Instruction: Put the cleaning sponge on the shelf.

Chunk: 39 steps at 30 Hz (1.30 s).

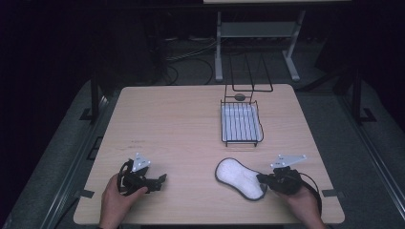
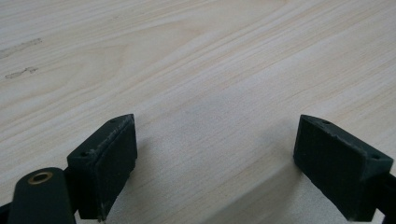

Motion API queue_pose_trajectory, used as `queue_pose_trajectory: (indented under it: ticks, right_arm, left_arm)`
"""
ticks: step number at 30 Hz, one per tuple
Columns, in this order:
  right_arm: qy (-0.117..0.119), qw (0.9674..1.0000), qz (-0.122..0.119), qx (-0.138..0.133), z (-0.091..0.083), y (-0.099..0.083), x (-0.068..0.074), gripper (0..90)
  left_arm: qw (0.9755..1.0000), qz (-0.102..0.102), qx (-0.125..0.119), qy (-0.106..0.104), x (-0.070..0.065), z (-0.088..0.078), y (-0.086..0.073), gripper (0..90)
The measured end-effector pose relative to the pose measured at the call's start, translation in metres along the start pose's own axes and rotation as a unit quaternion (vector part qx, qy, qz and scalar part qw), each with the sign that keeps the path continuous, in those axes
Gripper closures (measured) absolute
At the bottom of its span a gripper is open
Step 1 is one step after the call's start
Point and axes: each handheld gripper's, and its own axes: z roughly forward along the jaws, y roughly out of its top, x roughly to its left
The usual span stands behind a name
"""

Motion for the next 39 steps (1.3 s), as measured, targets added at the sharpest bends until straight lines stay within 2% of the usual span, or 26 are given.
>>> queue_pose_trajectory:
  ticks: [6,10,14,15,17,21,24,26,27,31,35,39]
  right_arm:
    - [0.005,1.0,0.002,-0.003,-0.001,0.0,-0.003,89.3]
    - [0.015,0.9998,0.008,-0.014,-0.005,0.002,-0.005,83.1]
    - [0.034,0.9991,0.021,-0.017,-0.008,0.004,-0.009,67.3]
    - [0.033,0.9991,0.017,-0.018,-0.008,0.005,-0.009,59.9]
    - [0.03,0.9992,0.019,-0.02,-0.008,0.007,-0.009,52.8]
    - [0.026,0.9994,0.015,-0.018,-0.008,0.011,-0.01,45.0]
    - [0.033,0.9992,0.016,-0.016,-0.007,0.018,-0.011,35.2]
    - [0.034,0.9993,0.014,-0.013,-0.006,0.019,-0.011,33.1]
    - [0.037,0.9991,0.017,-0.008,-0.004,0.023,-0.011,28.0]
    - [0.055,0.9984,0.014,-0.002,0.002,0.03,-0.011,21.4]
    - [0.057,0.9983,0.002,0.013,0.01,0.038,-0.008,14.9]
    - [0.059,0.998,-0.013,0.018,0.018,0.046,-0.005,13.9]
  left_arm:
    - [1.0,0.0,0.0,0.0,0.0,0.0,0.0,12.7]
    - [1.0,0.0,0.0,0.0,0.0,0.0,0.0,12.7]
    - [1.0,0.0,0.0,0.0,0.0,0.0,0.0,12.7]
    - [1.0,0.0,0.0,0.0,0.0,0.0,0.0,12.7]
    - [1.0,0.0,0.0,0.0,0.0,0.0,0.0,12.7]
    - [1.0,0.0,0.0,0.0,0.0,0.0,0.0,12.7]
    - [1.0,0.0,0.0,0.0,0.0,0.0,0.0,12.7]
    - [1.0,0.0,0.0,0.0,0.0,0.0,0.0,12.7]
    - [1.0,0.0,0.0,0.0,0.0,0.0,0.0,12.7]
    - [1.0,0.0,0.0,0.0,0.0,0.0,0.0,12.7]
    - [1.0,-0.001,-0.001,0.0,0.0,0.0,0.0,12.7]
    - [1.0,-0.001,-0.001,0.0,0.0,0.0,0.0,12.7]
